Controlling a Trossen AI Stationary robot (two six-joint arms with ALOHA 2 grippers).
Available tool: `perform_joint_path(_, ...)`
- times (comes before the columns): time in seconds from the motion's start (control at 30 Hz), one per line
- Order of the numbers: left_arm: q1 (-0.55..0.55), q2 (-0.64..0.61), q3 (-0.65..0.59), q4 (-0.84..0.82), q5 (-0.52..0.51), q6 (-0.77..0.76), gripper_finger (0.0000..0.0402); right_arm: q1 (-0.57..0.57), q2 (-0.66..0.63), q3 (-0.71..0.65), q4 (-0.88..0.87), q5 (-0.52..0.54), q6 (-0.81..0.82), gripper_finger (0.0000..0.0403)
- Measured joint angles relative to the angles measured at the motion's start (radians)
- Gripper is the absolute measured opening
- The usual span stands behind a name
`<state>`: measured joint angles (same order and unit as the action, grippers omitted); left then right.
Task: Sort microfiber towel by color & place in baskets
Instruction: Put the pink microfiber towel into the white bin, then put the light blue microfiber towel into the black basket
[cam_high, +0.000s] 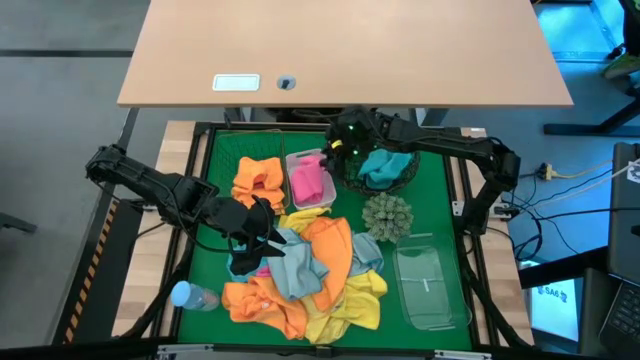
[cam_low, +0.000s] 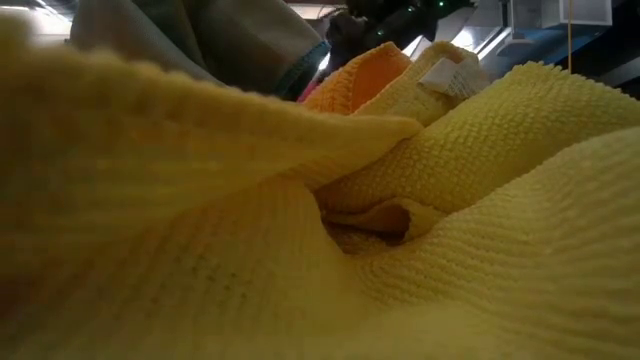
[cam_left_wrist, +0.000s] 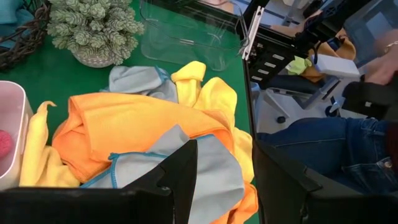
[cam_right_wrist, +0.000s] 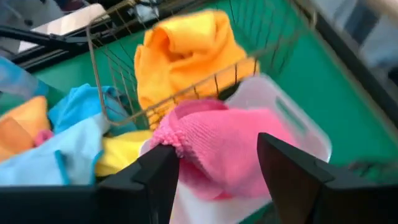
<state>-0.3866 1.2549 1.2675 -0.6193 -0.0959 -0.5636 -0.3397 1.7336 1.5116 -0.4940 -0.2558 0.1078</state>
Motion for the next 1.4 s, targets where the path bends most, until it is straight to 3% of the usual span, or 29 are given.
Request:
perform_joint_path(0.23, 0.0, 0.001, 0.0, 0.0, 0.0, 0.0, 0.0147, 0.0, 0.0, 0.0, -0.088, -0.13, 0.252, 0.0214)
perform_joint_path(0.4, 0.0, 0.002, 0.0, 0.0, -0.005, 0.025, 0.0147, 0.002, 0.0, 0.0, -0.02, -0.233, 0.333, 0.0214)
perform_joint_path(0.6, 0.0, 0.002, 0.0, 0.0, -0.037, 0.05, 0.0147, 0.012, 0.0, 0.0, 0.095, -0.054, 0.266, 0.0214)
perform_joint_path(0.73, 0.0, 0.002, 0.0, 0.0, -0.038, 0.05, 0.0147, 0.012, 0.0, 0.0, 0.064, 0.07, 0.231, 0.0214)
perform_joint_path(0.93, 0.0, 0.003, 0.0, 0.0, -0.038, 0.05, 0.0147, 0.021, 0.0, 0.0, -0.142, -0.056, 0.282, 0.0214)
perform_joint_path(1.07, 0.0, 0.003, 0.0, 0.0, -0.045, 0.05, 0.0147, 0.047, 0.0, 0.0, -0.218, -0.069, 0.281, 0.0214)
perform_joint_path(1.4, 0.0, 0.003, 0.0, 0.001, -0.05, 0.05, 0.0147, 0.074, 0.011, 0.0, 0.059, -0.014, 0.278, 0.0214)
